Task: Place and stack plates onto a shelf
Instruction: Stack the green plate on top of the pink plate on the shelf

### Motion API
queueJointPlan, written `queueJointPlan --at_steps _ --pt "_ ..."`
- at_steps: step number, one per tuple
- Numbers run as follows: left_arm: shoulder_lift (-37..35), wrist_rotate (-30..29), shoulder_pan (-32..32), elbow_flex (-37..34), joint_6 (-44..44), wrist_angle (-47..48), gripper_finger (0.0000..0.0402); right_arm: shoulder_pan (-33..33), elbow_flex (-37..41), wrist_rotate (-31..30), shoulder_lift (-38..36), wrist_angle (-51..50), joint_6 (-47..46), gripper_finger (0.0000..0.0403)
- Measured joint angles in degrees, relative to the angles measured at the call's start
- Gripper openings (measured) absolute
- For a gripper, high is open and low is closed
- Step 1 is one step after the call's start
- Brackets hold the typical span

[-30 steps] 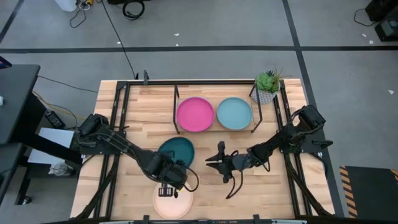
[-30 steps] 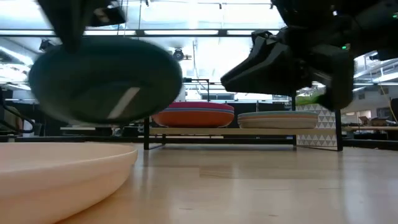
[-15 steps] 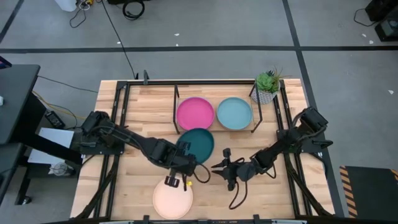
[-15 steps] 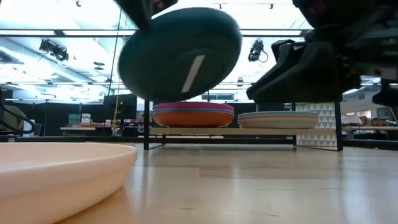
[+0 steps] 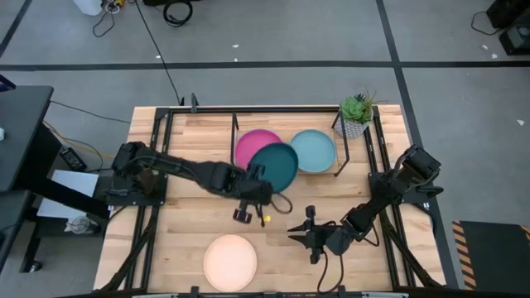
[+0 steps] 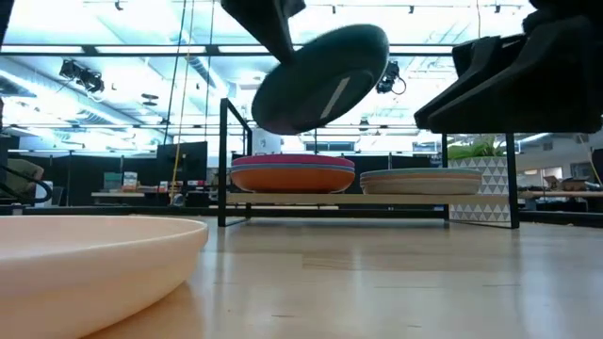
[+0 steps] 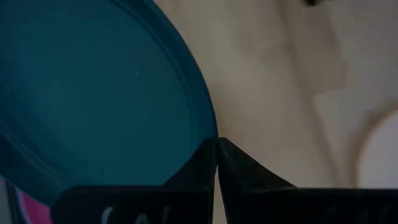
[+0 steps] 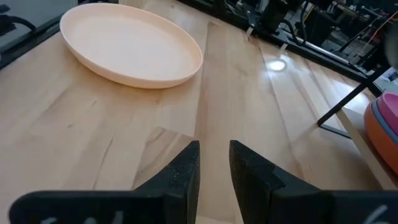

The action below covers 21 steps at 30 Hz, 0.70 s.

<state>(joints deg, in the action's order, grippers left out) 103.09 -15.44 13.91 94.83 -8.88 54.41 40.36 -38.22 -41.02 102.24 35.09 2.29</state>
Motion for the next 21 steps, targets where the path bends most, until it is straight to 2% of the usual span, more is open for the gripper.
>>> queueJointPlan --at_steps 4,12,21 --pt "0.2 0.0 -4.2 -0.8 -0.8 -1.7 0.0013 0.9 0.0 -1.5 0.0 0.0 -0.9 0.0093" --pt "0.9 -0.1 -11.6 -7.6 -0.8 -3.7 0.0013 1.8 0.0 -2.7 0.0 -0.3 -0.6 0.0093" --pt "0.9 0.2 -12.6 -8.2 0.7 -3.9 0.0018 1.9 0.0 -3.3 0.0 -0.4 0.8 0.0093"
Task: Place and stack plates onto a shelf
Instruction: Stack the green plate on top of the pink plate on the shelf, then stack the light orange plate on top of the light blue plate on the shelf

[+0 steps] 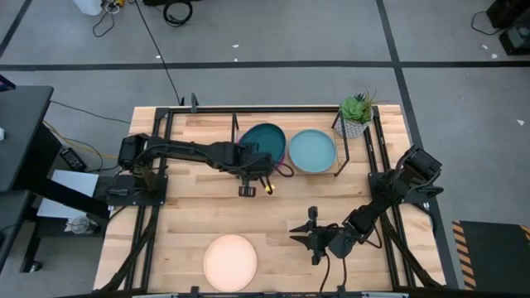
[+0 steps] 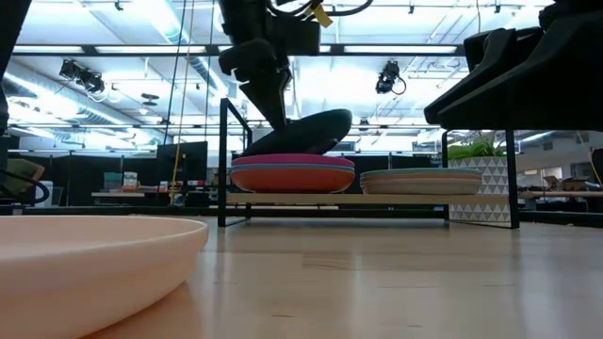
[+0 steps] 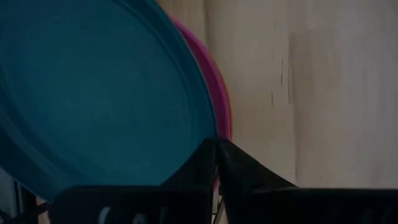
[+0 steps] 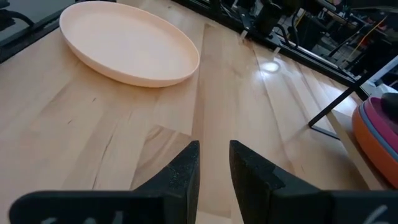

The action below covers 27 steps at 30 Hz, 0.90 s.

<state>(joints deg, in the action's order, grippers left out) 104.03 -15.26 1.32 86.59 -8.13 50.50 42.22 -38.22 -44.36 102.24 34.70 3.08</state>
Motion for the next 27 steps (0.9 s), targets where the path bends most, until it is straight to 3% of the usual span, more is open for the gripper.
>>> queueJointPlan --at_steps 11,18,20,25,27 --pt "0.0 -2.1 1.3 0.0 2.7 0.0 0.0087 0.0 0.0 -0.9 0.0 0.0 1.2 0.0093" --pt "-0.1 -1.0 2.0 0.0 3.6 0.0 0.0095 0.0 0.0 -1.0 0.0 0.0 1.5 0.0093" --pt "-0.4 2.6 3.0 0.0 4.4 -0.1 0.0095 0.0 0.0 -1.0 0.0 0.0 1.5 0.0093" --pt "-0.1 19.7 6.9 0.0 9.0 -0.4 0.0095 0.0 0.0 -1.0 0.0 -0.1 1.6 0.0093" --pt "0.9 22.5 9.2 0.1 10.7 -0.7 0.0095 0.0 0.0 -1.0 0.0 -0.1 1.9 0.0093"
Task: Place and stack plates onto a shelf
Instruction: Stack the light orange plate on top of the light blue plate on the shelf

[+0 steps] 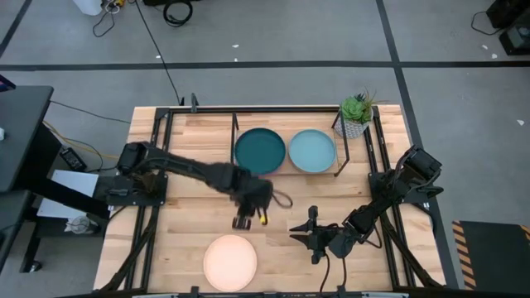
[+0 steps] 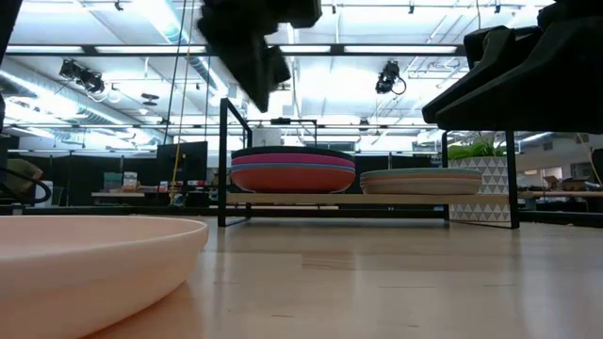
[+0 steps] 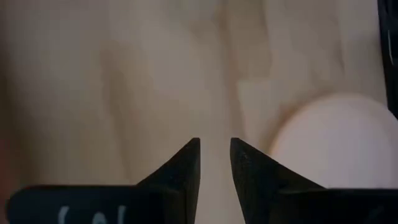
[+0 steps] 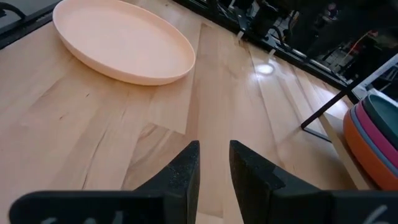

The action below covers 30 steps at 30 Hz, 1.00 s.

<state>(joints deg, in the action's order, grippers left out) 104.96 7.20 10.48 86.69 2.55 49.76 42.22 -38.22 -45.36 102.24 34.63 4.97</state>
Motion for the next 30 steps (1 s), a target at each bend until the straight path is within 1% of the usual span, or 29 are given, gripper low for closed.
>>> queueJointPlan --at_steps 2,8,12,18,25,27,30 --pt "1.3 0.5 2.7 -0.1 1.2 0.3 0.0095 0.0 0.0 0.0 0.0 0.0 0.8 0.0093" --pt "6.4 0.7 10.5 -0.1 1.3 0.2 0.0095 -0.6 0.0 -1.6 0.0 0.4 5.0 0.0093" --pt "9.7 0.6 13.3 -0.1 1.3 -0.2 0.0095 -1.9 0.0 -1.5 0.0 0.5 7.5 0.0093" --pt "13.1 -3.7 13.9 -0.1 1.6 -0.6 0.0095 -4.2 0.0 -1.1 0.0 0.6 10.1 0.0093" --pt "13.2 -3.6 13.8 -0.1 4.6 -1.3 0.0094 -6.3 0.0 0.5 0.0 0.8 12.4 0.0093" --pt "13.2 -3.6 13.9 -0.1 4.8 -1.3 0.0086 -6.6 0.0 0.5 0.0 0.8 12.9 0.0093" --pt "13.2 -3.6 13.9 -0.1 5.2 -1.4 0.0063 -7.1 0.0 1.0 0.0 0.9 13.3 0.0093"
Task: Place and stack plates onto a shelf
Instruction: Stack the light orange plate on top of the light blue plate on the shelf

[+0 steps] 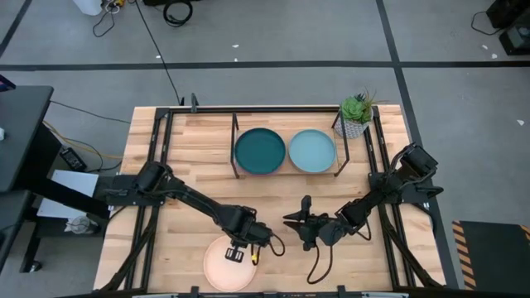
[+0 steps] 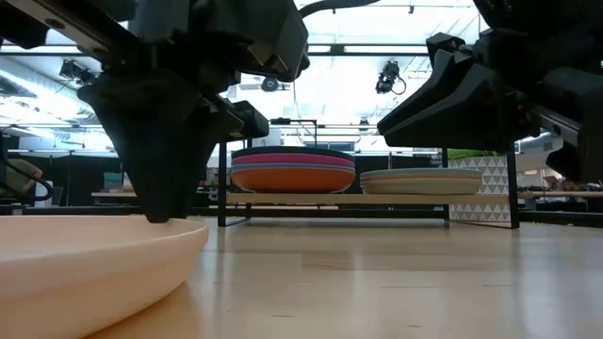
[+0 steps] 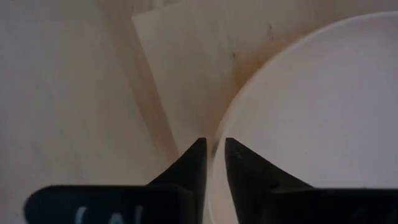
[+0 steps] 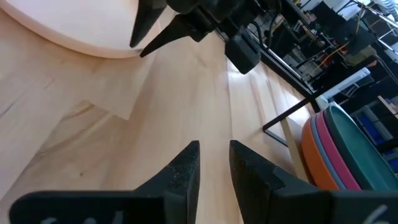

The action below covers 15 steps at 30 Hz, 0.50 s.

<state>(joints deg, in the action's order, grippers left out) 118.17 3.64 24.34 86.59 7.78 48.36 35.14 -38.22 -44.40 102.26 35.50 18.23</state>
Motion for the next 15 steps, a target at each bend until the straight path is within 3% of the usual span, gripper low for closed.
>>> queueJointPlan --at_steps 6,15 --pt "0.0 0.0 0.0 0.0 2.0 0.1 0.0026 -1.1 0.0 2.7 0.0 1.1 1.1 0.0093" --pt "0.2 0.0 0.7 0.0 2.4 -0.7 0.0028 -1.2 0.0 3.8 0.0 1.3 1.2 0.0093"
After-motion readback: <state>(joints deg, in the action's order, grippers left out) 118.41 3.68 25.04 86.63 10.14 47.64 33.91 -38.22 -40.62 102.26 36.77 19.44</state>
